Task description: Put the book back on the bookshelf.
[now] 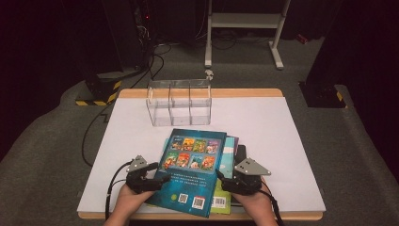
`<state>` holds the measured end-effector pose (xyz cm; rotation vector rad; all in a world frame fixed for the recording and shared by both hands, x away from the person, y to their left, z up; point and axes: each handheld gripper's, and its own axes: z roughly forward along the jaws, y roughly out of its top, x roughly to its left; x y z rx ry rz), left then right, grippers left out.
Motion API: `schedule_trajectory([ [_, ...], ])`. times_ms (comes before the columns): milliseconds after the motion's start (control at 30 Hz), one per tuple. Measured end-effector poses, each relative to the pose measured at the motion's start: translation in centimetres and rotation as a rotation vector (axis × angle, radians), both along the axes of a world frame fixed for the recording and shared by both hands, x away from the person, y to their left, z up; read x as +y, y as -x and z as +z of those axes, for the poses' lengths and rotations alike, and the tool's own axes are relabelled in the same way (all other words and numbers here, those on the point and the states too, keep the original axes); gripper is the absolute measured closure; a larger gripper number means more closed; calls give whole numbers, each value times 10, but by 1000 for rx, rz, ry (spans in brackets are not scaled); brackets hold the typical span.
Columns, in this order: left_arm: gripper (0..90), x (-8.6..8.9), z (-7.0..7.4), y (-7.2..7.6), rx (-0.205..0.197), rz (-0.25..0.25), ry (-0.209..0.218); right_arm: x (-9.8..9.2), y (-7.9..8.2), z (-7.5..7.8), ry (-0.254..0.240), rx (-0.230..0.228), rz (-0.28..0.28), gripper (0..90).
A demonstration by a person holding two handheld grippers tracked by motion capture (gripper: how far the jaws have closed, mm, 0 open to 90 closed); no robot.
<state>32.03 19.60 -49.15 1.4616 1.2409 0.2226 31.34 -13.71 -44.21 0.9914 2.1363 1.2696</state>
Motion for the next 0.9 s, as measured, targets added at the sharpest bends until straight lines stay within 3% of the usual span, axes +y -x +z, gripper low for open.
schedule_trajectory([
  [533,220,-7,2,4,-24,-13,-22,-1,1,1,-1,-2,-2,197],
  [567,243,-7,3,6,-33,-51,7,-1,1,1,-1,-2,-1,197],
  [600,336,-13,5,9,-36,-81,40,-1,1,1,-2,-1,-2,197],
  [700,307,-29,9,15,-89,-94,-58,-1,0,1,-1,0,-5,197],
  [767,301,-28,13,16,-144,-59,-118,-2,1,2,-2,0,-7,197],
  [800,301,-24,16,15,-161,-39,-124,-2,1,2,-4,-1,-8,197],
  [867,277,-12,16,8,-94,-10,-59,-5,1,3,-10,-6,-14,198],
  [900,260,-6,14,5,-73,-1,-45,-5,1,3,-10,-5,-15,198],
])
